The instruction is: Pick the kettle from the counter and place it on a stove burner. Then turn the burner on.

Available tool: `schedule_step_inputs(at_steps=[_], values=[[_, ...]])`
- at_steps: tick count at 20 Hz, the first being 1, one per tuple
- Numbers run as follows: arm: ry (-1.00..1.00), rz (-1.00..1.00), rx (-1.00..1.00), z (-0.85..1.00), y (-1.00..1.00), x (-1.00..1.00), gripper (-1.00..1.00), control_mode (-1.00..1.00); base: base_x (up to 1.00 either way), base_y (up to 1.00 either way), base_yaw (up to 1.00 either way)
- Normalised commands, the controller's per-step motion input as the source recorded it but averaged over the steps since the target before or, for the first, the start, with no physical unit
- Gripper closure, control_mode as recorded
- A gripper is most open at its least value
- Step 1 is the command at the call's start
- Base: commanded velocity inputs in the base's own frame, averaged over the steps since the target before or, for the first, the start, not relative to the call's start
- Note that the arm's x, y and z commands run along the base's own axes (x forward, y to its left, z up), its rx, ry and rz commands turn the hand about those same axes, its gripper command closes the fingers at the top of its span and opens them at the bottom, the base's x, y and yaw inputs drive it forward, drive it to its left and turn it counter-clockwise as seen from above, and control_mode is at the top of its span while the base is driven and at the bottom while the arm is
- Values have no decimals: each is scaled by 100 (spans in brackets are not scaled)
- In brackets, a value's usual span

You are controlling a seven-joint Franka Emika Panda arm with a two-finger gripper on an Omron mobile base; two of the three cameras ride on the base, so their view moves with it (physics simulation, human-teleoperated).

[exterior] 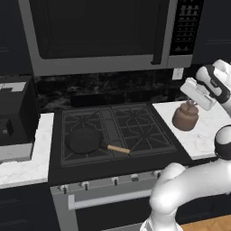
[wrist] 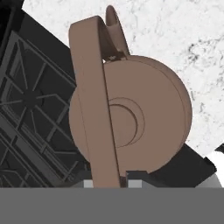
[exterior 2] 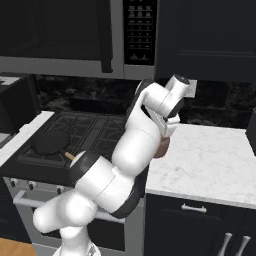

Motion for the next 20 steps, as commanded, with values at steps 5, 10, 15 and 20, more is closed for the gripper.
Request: schedule_step_inputs(at_steps=[5,10,15,20], values=[[-12,0,3,9,100,-1,100,-100,0,0,0],[-5,0,-9,7,100,0,100,-100,0,0,0],[0,-5,-21,3,100,12,100,-100,0,0,0],[0,-7,-13,-1,94,29,100,-100,0,0,0]])
